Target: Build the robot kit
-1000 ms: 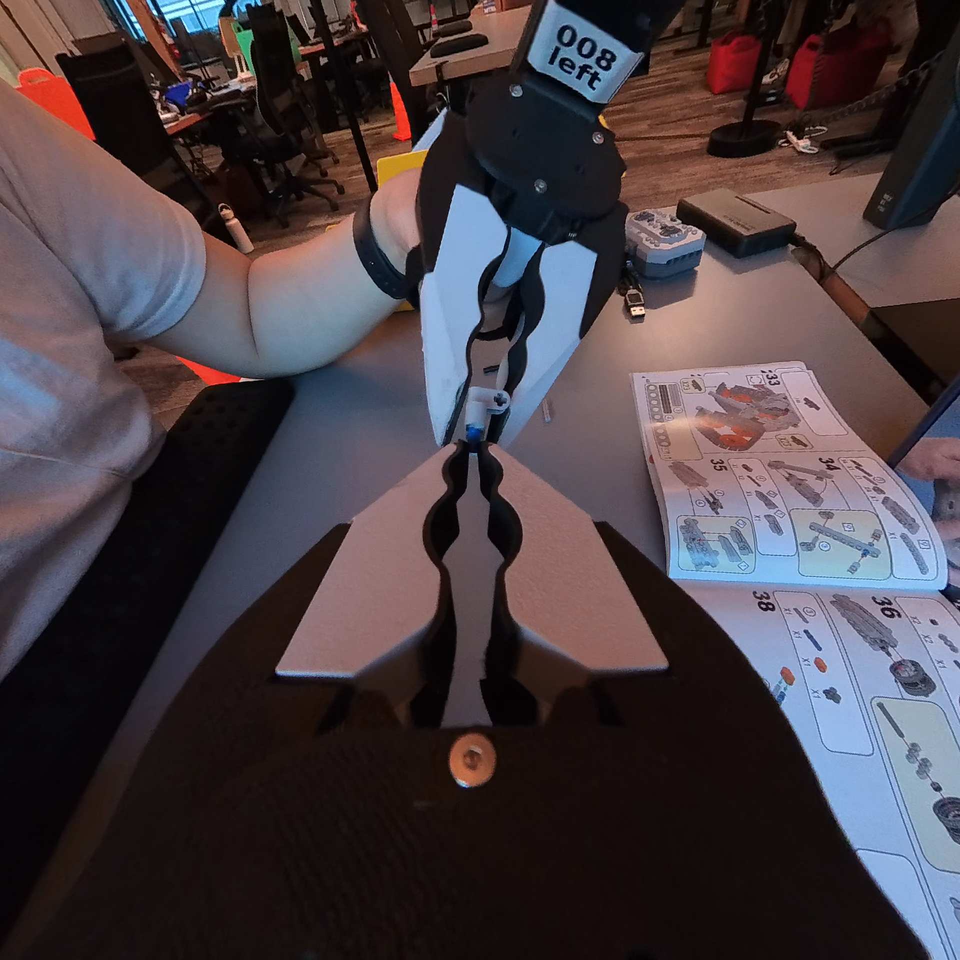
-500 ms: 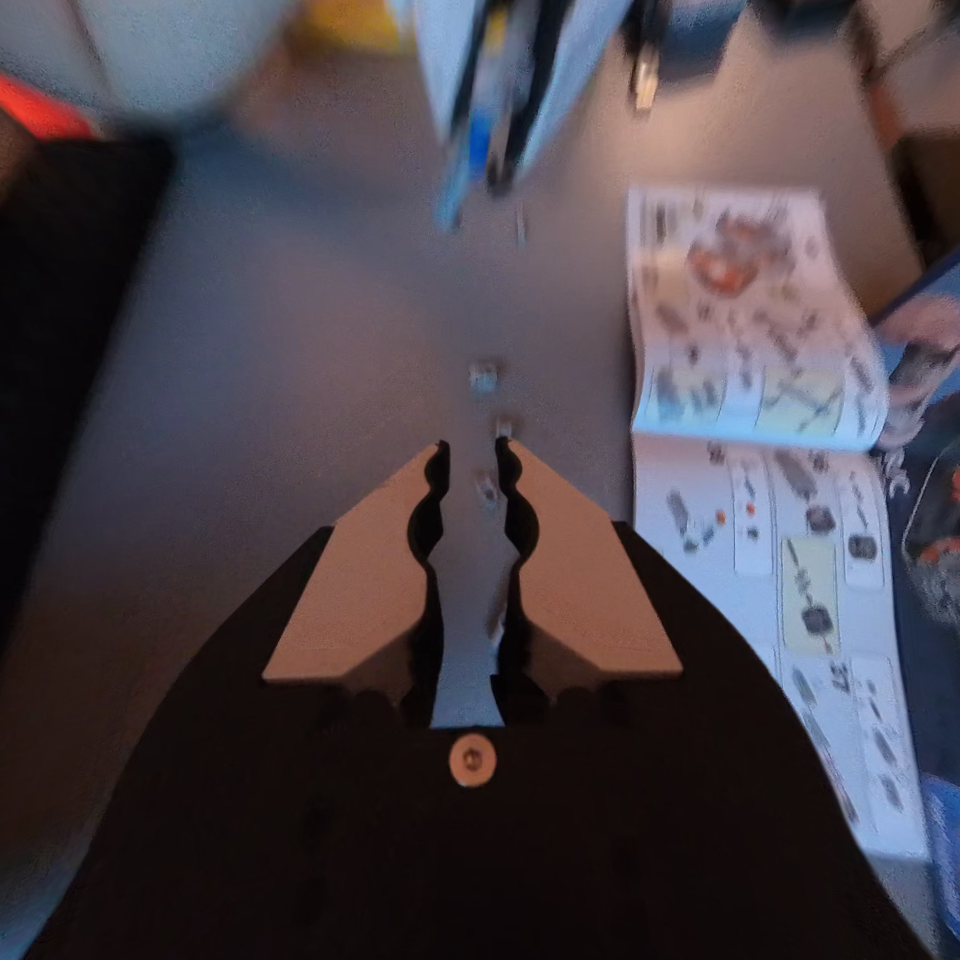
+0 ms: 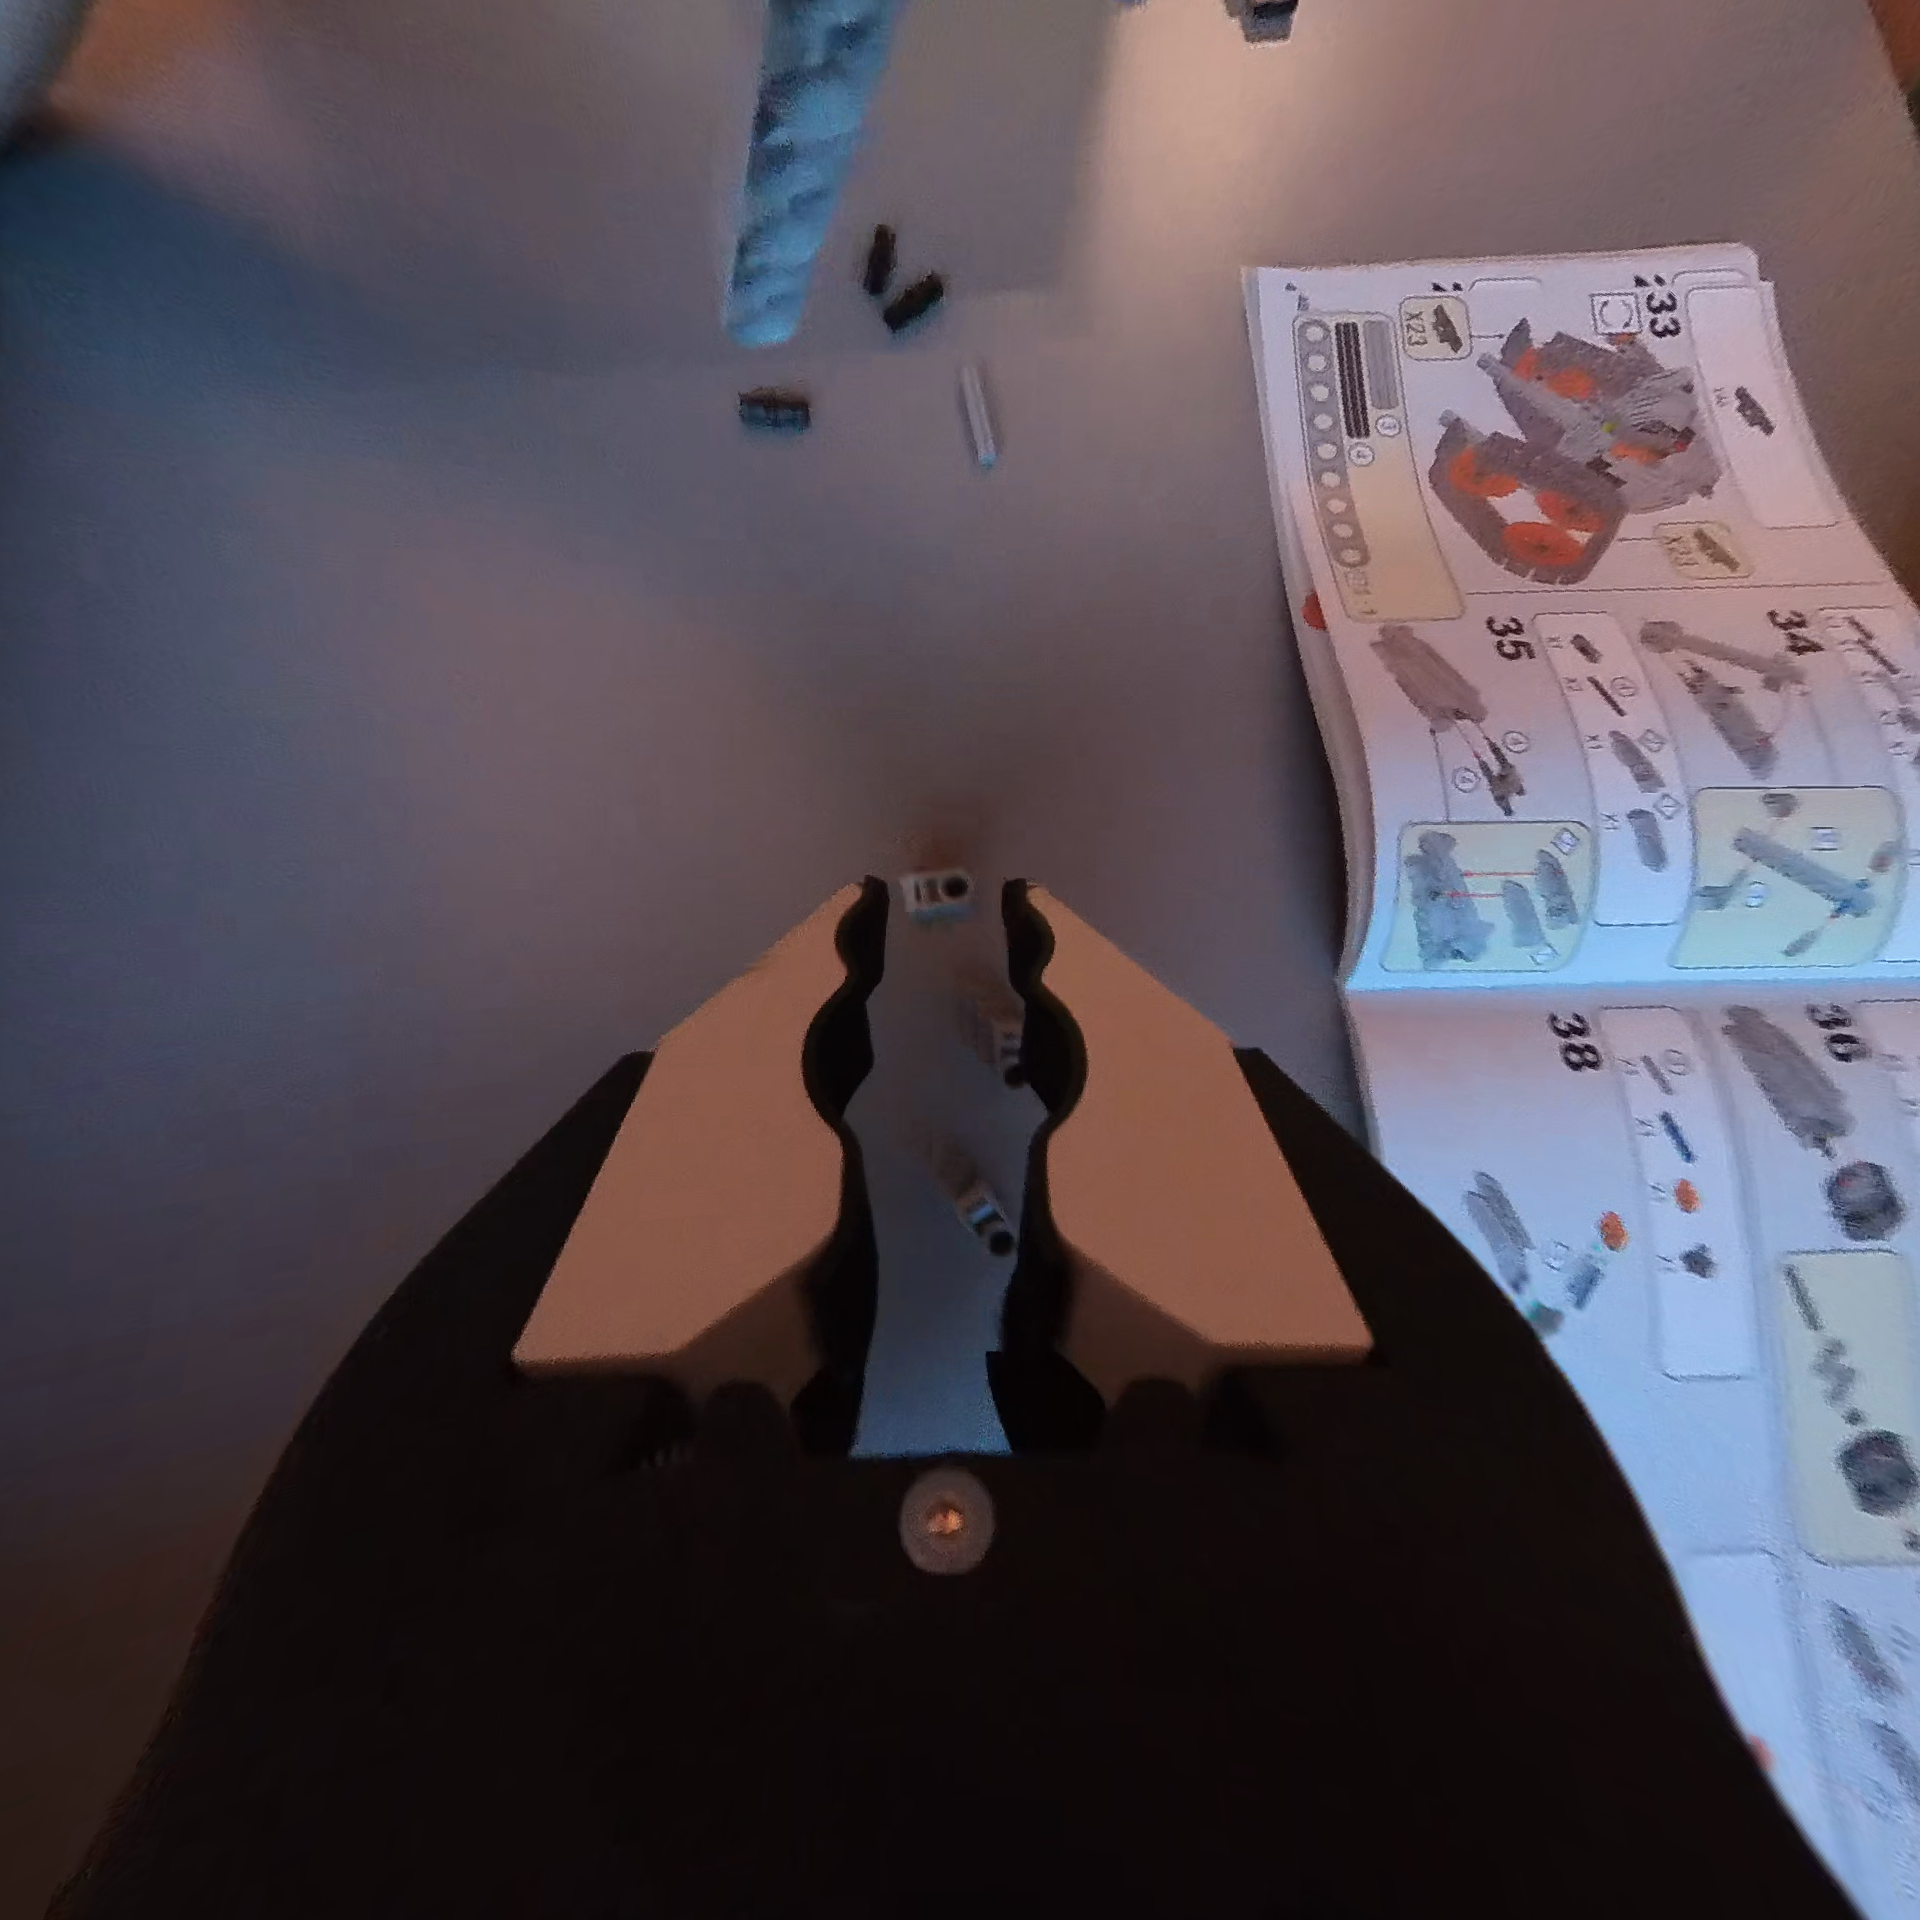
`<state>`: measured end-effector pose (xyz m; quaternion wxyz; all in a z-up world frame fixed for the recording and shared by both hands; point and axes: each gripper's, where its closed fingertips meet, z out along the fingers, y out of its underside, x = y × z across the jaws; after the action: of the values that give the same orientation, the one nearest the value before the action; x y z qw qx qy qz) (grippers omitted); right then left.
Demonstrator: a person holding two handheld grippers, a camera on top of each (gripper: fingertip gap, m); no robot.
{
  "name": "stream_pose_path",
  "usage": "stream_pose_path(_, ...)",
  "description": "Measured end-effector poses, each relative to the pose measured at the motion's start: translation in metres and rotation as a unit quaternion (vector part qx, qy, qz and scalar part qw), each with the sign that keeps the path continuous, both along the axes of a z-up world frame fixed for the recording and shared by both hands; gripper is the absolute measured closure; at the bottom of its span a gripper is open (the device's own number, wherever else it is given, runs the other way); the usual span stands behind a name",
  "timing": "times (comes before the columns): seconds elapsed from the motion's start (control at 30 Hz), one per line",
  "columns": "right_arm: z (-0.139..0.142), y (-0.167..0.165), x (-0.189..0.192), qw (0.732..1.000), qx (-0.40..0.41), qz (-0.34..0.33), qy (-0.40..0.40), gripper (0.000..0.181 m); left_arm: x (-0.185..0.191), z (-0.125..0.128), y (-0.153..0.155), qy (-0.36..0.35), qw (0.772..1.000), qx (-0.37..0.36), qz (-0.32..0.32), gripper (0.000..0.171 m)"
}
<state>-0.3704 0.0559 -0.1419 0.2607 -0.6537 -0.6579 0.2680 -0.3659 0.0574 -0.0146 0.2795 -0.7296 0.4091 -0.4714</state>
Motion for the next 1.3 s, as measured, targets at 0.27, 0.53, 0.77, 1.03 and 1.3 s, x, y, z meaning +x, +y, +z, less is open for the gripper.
stream_pose_path(0.27,-0.012,-0.003,-0.005,0.999,0.026,-0.007,-0.041,0.154,-0.004,0.007,0.002,-0.013,1.000,-0.004,0.012,0.157)
stream_pose_path(0.53,-0.019,-0.014,0.004,0.998,-0.024,0.025,-0.043,0.167,-0.010,0.005,0.005,-0.008,1.000,-0.004,0.019,0.158)
stream_pose_path(0.77,-0.014,-0.040,0.049,0.985,-0.041,0.159,-0.056,0.167,-0.015,0.011,0.005,-0.011,1.000,0.000,0.024,0.157)
stream_pose_path(1.03,-0.020,-0.044,0.053,0.978,0.005,0.202,-0.056,0.166,-0.009,0.005,0.002,-0.005,1.000,-0.008,0.012,0.157)
stream_pose_path(1.3,-0.015,-0.037,0.052,0.980,0.017,0.195,-0.033,0.167,-0.009,0.002,0.003,-0.001,1.000,-0.011,0.015,0.157)
